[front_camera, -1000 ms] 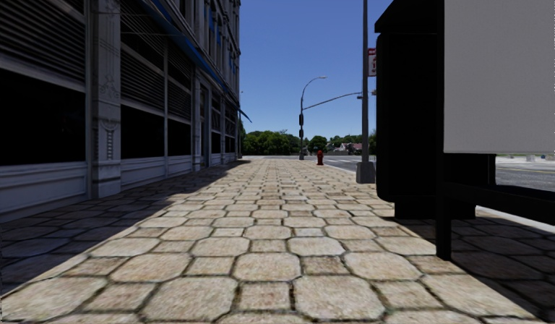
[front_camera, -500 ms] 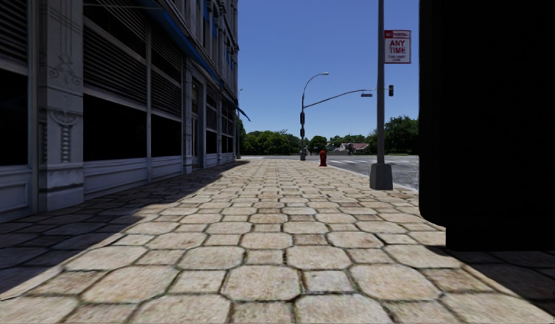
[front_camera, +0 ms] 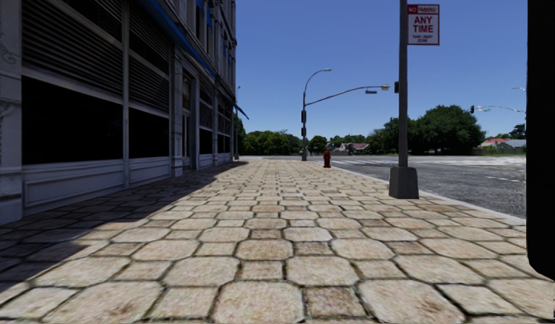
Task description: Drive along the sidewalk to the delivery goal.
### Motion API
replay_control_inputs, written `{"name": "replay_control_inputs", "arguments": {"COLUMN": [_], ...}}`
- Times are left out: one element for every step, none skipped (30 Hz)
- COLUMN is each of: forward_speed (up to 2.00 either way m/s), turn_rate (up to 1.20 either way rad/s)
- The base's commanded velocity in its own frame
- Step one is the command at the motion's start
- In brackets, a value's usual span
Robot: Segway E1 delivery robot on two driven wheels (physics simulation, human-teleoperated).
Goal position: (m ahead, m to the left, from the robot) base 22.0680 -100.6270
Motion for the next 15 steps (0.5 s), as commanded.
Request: {"name": "replay_control_inputs", "arguments": {"forward_speed": [2.00,2.00,2.00,2.00,2.00,2.00,2.00,2.00,2.00,2.00,2.00,2.00,2.00,2.00,2.00], "turn_rate": [0.00,0.00,0.00,0.00,0.00,0.00,0.00,0.00,0.00,0.00,0.00,0.00,0.00,0.00,0.00]}}
